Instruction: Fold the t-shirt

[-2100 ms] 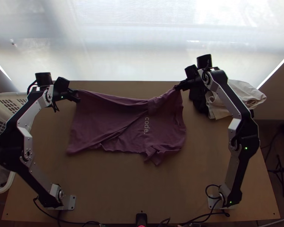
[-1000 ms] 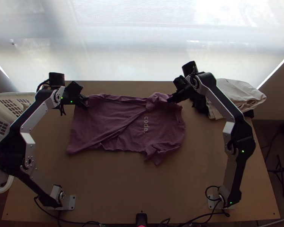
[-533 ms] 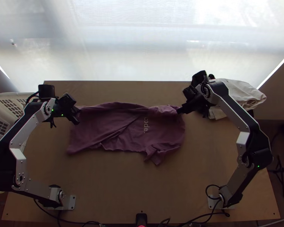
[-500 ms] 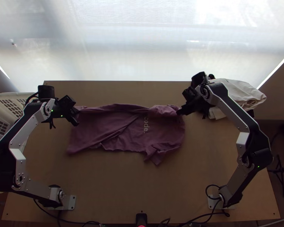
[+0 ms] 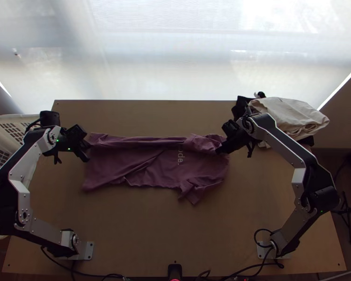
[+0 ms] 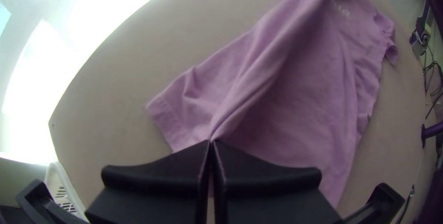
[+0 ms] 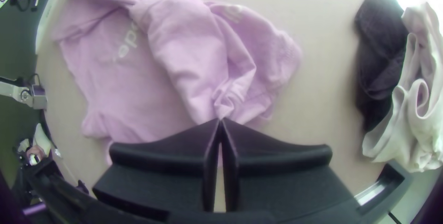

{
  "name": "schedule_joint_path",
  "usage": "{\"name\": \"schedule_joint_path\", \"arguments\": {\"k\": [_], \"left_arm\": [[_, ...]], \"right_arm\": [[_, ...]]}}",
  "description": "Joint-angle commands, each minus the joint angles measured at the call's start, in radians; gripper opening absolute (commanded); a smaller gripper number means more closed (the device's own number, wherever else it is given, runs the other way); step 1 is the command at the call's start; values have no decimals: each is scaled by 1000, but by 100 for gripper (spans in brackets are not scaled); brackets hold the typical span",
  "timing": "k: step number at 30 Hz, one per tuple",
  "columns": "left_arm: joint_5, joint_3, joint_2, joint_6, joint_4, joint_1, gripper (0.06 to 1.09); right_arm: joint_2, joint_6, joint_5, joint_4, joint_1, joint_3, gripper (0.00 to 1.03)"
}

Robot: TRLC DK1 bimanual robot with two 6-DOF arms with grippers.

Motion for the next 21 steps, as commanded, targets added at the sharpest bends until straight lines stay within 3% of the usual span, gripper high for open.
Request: {"name": "schedule_joint_path", "arguments": {"k": [1,4,8,10,11,12,13,14,19,21], "left_arm": [[-2,29,44,4,31,63,10],[-2,70,83,-37,31,73,10],[-2,44,83,-5,-28,43,11],[-2,24,70,-7,-41,26,16],[-2,11,61,-7,-41,17,27],[-2,-2,50,-5,-43,11,57],[-2,-15,38,-7,-43,3,98],[-2,-25,26,-8,-57,-5,104],[18,-12,-60,-34,-101,-19,104],[20,29,-72,-31,-104,18,104]], "right_arm": [[4,2,10,44,-35,-39,3],[11,4,10,50,-50,-37,3],[25,4,10,50,-40,-45,4],[33,8,10,50,-32,-49,10],[36,13,10,50,-29,-49,16],[37,22,10,50,-26,-49,23],[37,28,10,50,-24,-48,32],[37,36,10,50,-24,-46,43],[28,54,18,39,-32,-43,95],[11,54,19,30,-46,-43,98]]}}
